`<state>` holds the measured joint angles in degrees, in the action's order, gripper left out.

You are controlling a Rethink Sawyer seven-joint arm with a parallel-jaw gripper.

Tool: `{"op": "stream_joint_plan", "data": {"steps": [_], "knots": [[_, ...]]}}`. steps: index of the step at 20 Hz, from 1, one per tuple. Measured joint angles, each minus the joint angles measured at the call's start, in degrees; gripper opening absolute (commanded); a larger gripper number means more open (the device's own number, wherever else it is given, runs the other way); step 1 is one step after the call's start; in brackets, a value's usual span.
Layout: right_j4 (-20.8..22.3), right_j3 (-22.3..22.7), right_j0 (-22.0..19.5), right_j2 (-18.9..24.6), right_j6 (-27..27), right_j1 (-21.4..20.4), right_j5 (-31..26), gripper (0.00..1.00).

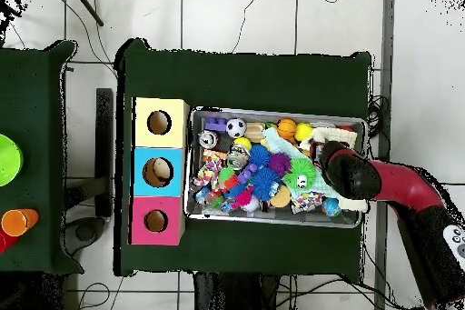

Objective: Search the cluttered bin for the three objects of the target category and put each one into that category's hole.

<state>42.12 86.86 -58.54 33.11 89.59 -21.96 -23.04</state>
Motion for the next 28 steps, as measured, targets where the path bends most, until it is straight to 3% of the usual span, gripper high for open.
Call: {"op": "stream_joint_plan", "data": {"steps": [11, 16, 28], "knots": [[0.0, 0.6, 0.0, 0.4, 0.0, -1.4, -0.7, 0.0], [0.0, 2.4, 0.5, 0.4, 0.0, -5.0, -0.7, 0.0], [-4.3, 8.0, 6.6, 0.4, 0.0, -21.5, -5.3, 0.0]]}}
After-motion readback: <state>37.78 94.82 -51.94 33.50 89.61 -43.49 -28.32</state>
